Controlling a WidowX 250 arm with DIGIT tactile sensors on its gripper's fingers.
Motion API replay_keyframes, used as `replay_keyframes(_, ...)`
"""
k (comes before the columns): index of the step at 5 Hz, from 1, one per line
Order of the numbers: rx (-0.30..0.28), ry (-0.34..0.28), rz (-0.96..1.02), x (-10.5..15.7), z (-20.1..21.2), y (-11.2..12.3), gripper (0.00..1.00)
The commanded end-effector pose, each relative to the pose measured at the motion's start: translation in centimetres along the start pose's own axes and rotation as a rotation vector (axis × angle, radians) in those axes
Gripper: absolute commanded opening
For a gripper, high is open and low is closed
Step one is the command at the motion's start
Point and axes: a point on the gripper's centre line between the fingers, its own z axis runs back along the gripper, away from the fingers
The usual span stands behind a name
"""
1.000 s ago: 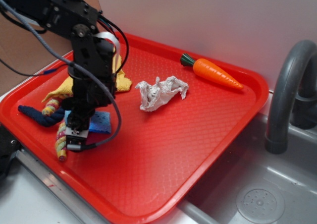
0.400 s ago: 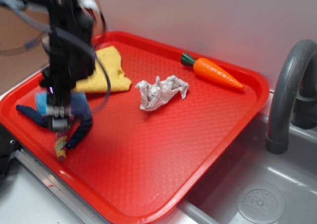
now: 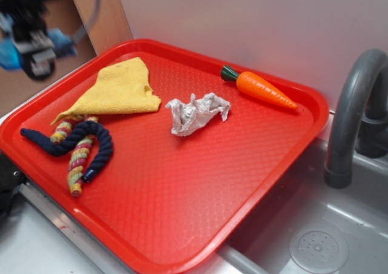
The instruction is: Grab the blue sponge.
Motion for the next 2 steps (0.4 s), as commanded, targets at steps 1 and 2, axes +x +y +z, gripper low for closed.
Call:
replay_keyframes(1,-0.057,-0.265,0.056,-4.27,4.54,-0.47,0.00)
replay_keyframes(2,-0.066,-0.256,0.052,-4.80,3.84,-0.12,0.00)
